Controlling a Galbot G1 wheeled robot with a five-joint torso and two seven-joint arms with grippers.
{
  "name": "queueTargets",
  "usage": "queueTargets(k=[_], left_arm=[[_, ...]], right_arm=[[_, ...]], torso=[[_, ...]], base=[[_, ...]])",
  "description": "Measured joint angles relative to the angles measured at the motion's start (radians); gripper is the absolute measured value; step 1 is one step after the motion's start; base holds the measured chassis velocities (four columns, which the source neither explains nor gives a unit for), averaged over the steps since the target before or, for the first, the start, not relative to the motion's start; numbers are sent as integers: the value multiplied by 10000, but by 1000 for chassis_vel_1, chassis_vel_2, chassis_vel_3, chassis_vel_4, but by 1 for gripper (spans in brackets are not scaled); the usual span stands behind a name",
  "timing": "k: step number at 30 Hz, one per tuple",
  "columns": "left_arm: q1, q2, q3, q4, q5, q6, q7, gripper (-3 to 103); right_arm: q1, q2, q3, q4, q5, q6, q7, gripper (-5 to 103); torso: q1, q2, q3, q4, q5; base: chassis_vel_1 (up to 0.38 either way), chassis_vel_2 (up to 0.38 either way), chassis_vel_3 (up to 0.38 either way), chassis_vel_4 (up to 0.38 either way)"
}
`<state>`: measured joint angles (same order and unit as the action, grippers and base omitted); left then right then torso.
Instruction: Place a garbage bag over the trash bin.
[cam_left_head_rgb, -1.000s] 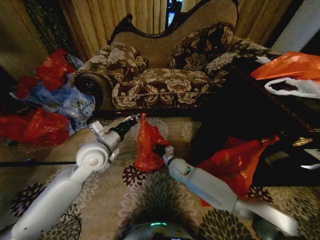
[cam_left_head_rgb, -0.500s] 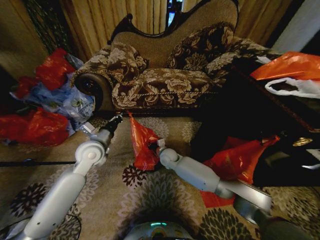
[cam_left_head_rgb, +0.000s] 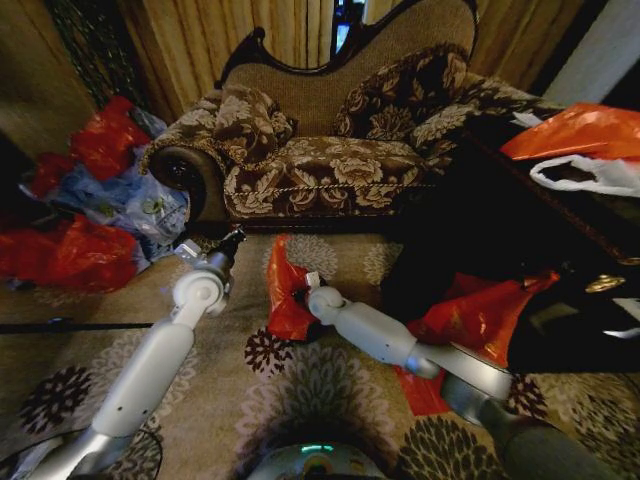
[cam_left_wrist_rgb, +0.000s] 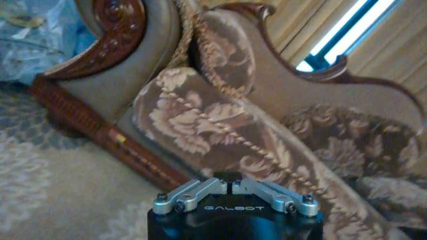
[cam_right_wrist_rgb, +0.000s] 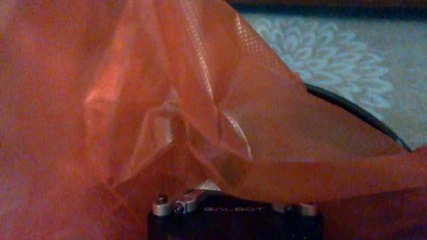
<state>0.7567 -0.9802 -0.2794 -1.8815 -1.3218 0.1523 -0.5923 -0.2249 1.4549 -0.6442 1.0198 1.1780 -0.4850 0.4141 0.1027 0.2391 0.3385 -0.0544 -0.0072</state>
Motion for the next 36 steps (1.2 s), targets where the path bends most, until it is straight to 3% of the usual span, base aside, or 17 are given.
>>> queueTargets(k=[6, 12, 22, 36], left_arm=[[51, 1, 55, 33, 16, 312, -411, 0], [187, -127, 95, -14, 23, 395, -490, 0], [624, -60, -123, -548, -125, 421, -411, 0], [1038, 245, -435, -1142, -308, 447, -407, 0]], right_arm=[[-21, 365, 220, -989, -381, -16, -384, 0], [-29, 859, 418, -2292, -1336, 188, -1344, 0], [68, 1467, 912, -3708, -2212, 714, -1551, 0], [-35, 1559, 1387, -4329, -2966, 966, -1906, 0]], torso=[[0, 0, 0, -1, 0], [0, 0, 0, -3, 0], [0, 0, -1, -1, 0], [-2, 4, -4, 0, 3]], base=[[0, 0, 0, 0], [0, 0, 0, 0], [0, 0, 0, 0], [0, 0, 0, 0]])
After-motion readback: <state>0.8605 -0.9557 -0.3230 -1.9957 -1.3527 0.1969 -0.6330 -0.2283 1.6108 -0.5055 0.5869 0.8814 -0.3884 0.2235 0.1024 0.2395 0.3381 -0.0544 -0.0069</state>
